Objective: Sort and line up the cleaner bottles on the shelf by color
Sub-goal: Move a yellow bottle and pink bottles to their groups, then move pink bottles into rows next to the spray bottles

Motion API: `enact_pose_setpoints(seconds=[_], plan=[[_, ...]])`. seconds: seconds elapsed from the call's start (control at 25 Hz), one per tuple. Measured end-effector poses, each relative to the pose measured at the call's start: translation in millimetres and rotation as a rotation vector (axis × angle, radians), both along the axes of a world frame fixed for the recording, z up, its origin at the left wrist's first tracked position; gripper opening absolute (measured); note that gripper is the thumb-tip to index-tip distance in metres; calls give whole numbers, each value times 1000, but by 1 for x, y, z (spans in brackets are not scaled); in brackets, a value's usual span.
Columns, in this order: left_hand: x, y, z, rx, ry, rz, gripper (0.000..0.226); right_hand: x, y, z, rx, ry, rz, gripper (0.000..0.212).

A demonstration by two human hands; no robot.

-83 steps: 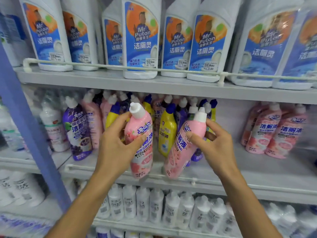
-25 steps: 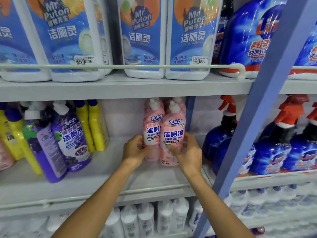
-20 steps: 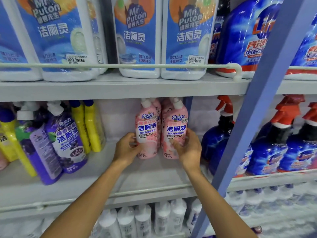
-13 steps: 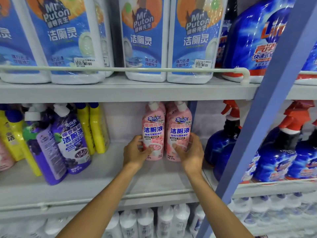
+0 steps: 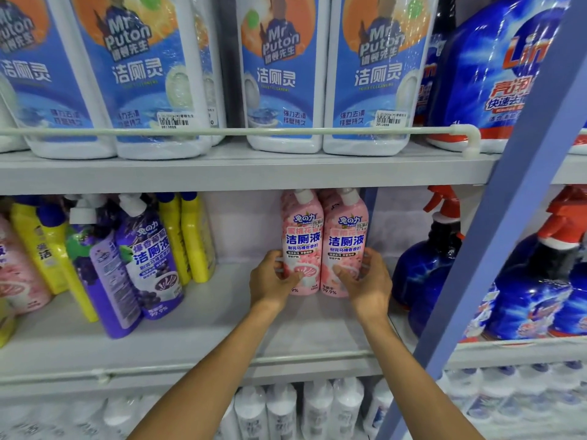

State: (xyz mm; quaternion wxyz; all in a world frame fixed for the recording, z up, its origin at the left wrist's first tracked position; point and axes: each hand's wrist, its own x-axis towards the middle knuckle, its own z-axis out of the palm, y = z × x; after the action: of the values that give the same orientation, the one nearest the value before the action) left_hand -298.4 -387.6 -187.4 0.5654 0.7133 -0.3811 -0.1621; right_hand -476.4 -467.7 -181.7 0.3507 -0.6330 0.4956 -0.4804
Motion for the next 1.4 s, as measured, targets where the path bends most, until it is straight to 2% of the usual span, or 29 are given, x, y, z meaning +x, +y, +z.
enact_pose_setpoints(seconds=[0.4, 0.6, 0.68, 0.76, 1.0, 1.2, 1.4], plan=[[1, 2, 5, -3, 24, -14, 46, 0, 5, 0, -15, -44, 9, 64], [5, 29, 22, -100, 197, -32, 62, 14, 54, 20, -136, -237, -41, 64], [19, 59, 35, -209, 247, 9, 71, 41, 85, 31, -131, -339, 93, 66], [37, 105, 51, -280, 213, 50, 73, 77, 115, 37, -90, -412, 290, 70], [116, 263, 91, -338, 80, 212, 74, 189, 197, 48, 65, -503, 805, 83], [197, 363, 100, -408, 70, 405, 82, 266, 264, 60, 86, -464, 940, 81], [284, 429, 100, -437, 103, 452, 71, 337, 318, 81, -10, -338, 948, 78]])
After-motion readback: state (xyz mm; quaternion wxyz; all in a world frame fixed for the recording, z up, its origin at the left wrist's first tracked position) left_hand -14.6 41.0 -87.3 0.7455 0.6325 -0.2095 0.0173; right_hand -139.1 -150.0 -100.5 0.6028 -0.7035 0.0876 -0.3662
